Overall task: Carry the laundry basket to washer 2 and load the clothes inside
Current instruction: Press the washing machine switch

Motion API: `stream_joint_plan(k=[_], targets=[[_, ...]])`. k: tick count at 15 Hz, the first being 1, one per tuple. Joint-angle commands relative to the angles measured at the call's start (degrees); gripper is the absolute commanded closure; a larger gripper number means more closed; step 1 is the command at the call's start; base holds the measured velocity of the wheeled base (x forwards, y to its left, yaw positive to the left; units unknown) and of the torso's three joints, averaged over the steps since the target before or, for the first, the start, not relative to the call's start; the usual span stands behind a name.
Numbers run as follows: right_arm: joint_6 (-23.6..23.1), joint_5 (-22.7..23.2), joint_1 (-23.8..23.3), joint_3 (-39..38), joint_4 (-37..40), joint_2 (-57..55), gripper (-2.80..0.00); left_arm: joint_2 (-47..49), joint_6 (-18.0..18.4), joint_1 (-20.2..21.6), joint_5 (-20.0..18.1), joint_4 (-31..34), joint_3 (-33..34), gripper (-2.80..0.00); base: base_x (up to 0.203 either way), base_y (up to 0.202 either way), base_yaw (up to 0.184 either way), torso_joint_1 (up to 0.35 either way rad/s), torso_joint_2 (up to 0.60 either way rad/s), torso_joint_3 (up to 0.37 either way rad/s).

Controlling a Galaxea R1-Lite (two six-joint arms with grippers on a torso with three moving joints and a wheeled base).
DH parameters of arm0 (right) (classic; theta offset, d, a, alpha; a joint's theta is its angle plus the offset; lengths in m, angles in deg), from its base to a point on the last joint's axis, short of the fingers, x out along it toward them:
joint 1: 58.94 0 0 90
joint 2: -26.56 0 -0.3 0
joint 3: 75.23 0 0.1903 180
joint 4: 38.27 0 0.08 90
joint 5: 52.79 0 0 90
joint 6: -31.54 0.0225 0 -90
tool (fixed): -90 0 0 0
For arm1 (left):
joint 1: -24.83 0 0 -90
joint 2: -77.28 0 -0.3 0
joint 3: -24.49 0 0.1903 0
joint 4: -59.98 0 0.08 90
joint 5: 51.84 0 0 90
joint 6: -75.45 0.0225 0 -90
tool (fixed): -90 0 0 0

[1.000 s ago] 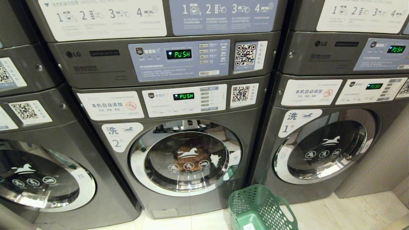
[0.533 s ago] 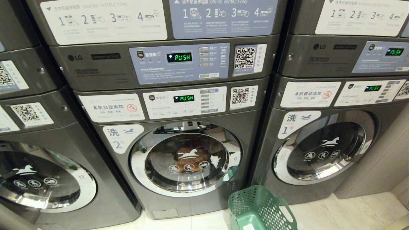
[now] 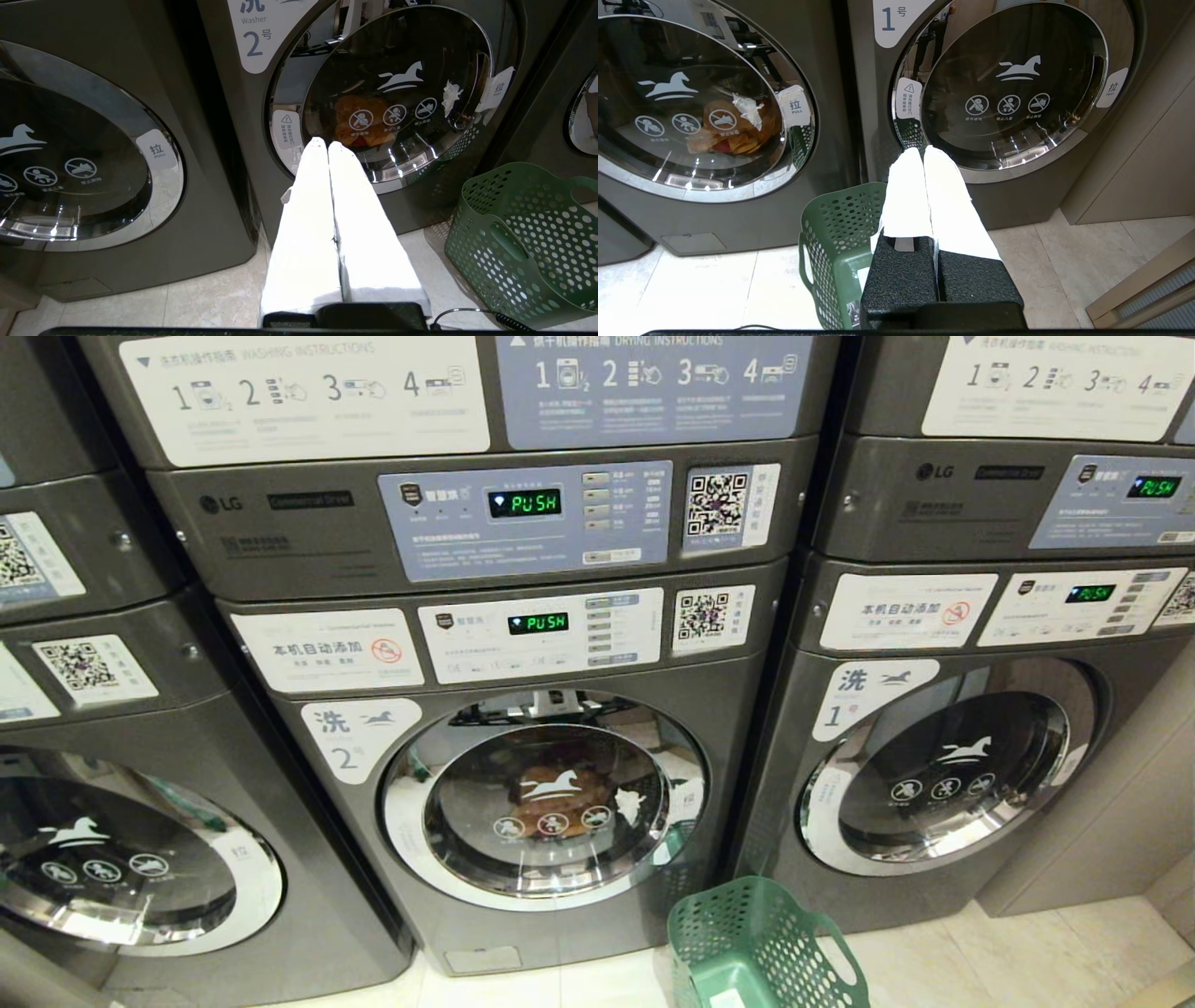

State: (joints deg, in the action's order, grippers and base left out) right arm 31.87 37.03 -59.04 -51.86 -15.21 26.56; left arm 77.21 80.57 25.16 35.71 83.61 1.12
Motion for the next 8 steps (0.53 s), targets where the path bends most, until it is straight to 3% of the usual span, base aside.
stream_joint_plan(k=[1,8], targets=[[-0.1,0.0,0.0,0.0,0.0,-0.1,0.00,0.1,0.0,0.0,0.0,0.0,0.0,0.00,0.000,0.000,0.000,0.000,0.00,0.000],[0.0,0.0,0.0,0.0,0.0,-0.1,0.00,0.1,-0.8,0.0,0.0,-0.1,0.0,0.00,0.001,0.129,0.001,0.004,0.00,0.001]])
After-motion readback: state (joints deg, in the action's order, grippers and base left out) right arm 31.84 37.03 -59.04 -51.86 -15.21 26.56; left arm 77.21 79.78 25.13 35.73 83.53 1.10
